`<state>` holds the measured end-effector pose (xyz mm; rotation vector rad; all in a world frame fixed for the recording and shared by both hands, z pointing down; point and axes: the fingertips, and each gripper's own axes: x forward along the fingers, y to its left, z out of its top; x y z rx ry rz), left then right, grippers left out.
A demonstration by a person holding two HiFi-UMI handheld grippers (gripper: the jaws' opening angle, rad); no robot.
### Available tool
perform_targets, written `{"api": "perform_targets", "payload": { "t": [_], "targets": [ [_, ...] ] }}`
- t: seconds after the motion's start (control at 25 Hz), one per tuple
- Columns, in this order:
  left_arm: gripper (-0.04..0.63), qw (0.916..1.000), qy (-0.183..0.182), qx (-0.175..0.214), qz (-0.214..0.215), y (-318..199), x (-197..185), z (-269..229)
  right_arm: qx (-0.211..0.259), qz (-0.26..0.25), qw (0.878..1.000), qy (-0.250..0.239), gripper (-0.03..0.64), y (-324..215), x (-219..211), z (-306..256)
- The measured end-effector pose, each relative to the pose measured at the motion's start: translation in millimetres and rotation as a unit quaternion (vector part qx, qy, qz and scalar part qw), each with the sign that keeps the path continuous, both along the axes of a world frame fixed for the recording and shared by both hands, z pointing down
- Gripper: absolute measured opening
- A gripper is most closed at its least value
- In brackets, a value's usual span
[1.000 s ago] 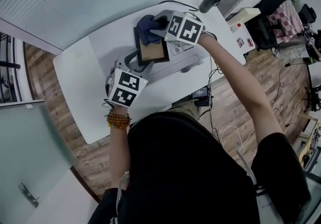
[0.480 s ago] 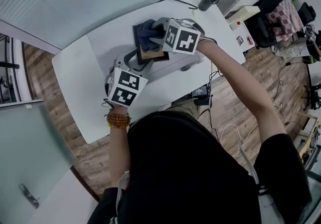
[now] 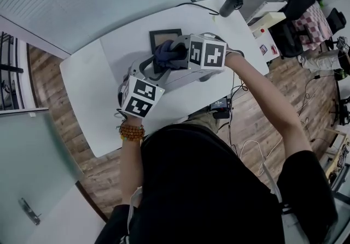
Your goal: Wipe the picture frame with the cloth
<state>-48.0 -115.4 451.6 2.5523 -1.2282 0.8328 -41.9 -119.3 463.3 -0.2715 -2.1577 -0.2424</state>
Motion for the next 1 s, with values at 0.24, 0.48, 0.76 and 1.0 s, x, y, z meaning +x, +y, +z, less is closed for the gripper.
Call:
{"api": "perform_targets", "payload": {
  "t": [0.24, 0.48, 0.76, 1.0],
  "targets": [
    [0.239, 1.0000, -0.001, 0.001, 0.004, 0, 1, -1, -0.060, -0.059, 0.996, -0.035, 0.037, -8, 6, -34],
    [0.239, 1.0000, 0.000, 0.001, 0.003, 1, -1, 0, 0.119, 0.053, 0.991, -0.023, 0.038, -89, 16, -26],
    [0.242, 1.0000, 0.000, 0.001, -0.001, -2, -1, -1, 0.162, 0.109, 0.981, -0.014, 0.035, -89, 29, -6],
    [0.244, 1.0000, -0.001, 0.000, -0.004, 0, -1, -1, 0.082, 0.150, 0.983, -0.060, 0.035, -59, 40, -5]
  ]
}}
